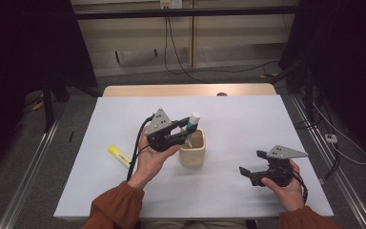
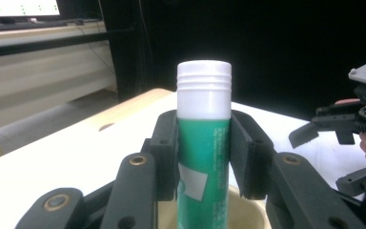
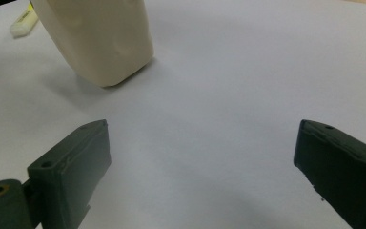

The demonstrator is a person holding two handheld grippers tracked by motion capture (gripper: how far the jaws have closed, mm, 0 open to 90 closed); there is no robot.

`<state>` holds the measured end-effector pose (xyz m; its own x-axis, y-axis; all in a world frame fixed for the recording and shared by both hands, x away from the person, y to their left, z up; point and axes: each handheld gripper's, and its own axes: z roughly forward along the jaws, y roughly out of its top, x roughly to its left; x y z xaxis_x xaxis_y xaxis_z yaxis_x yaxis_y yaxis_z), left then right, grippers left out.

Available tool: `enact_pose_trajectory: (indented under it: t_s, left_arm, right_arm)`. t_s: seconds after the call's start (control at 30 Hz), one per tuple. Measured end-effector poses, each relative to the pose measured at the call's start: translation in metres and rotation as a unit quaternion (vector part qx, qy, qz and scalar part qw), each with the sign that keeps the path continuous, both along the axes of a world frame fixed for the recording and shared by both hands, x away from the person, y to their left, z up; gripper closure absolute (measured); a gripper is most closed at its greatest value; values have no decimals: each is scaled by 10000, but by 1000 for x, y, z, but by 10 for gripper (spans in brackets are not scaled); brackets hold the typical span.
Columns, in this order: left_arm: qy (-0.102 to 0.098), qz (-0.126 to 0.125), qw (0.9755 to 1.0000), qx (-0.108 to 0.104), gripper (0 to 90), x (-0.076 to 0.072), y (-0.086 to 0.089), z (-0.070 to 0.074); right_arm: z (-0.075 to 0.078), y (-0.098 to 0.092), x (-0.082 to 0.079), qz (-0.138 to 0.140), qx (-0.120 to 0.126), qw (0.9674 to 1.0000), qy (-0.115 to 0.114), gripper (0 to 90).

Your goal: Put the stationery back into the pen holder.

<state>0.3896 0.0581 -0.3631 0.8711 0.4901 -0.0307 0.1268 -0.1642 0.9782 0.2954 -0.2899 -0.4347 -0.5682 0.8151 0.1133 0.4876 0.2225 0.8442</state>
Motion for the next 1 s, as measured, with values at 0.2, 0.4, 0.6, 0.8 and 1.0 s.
enact_pose_trajectory:
  t_s: [0.2,0.4,0.6,0.8,1.0]
  left_arm:
    - [22,6,10000,96,658,2,-2,-6]
    - [45,-22,9998,212,658,1,-4,-15]
    - [39,-82,9995,306,658,0,-5,-19]
    - [144,-98,9990,411,656,-1,-5,-20]
    - [61,6,9991,412,505,-5,-3,-11]
  right_arm:
    - [0,0,0,-6,17,10000,10,52]
    - [0,0,0,7,9,10000,13,52]
    - [0,0,0,16,11,10000,2,52]
    - [0,0,0,29,4,10000,0,52]
    - [0,0,0,33,17,10000,22,51]
